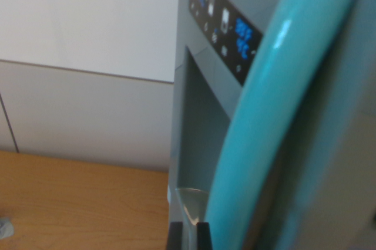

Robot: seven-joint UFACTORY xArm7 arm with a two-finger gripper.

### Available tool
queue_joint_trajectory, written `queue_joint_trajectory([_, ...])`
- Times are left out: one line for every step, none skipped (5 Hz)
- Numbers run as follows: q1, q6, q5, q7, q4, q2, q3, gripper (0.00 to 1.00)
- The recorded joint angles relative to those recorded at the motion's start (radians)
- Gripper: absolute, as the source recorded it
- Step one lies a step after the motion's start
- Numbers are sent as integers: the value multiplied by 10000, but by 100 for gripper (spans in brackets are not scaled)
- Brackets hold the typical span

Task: Close fridge door

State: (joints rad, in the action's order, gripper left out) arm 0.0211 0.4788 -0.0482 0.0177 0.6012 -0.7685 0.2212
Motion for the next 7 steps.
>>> queue_joint_trajectory([0,0,0,0,0,0,0,100])
queue_joint_trajectory([0,-10,0,0,257,456,16,100])
queue_joint_trajectory([0,-10,0,0,257,456,16,100])
queue_joint_trajectory([0,-13,0,0,428,831,7,100])
queue_joint_trajectory([0,-13,0,0,428,831,7,100])
queue_joint_trajectory([3,-14,0,0,601,1186,-96,100])
queue_joint_trajectory([3,-14,0,0,601,1186,-96,100])
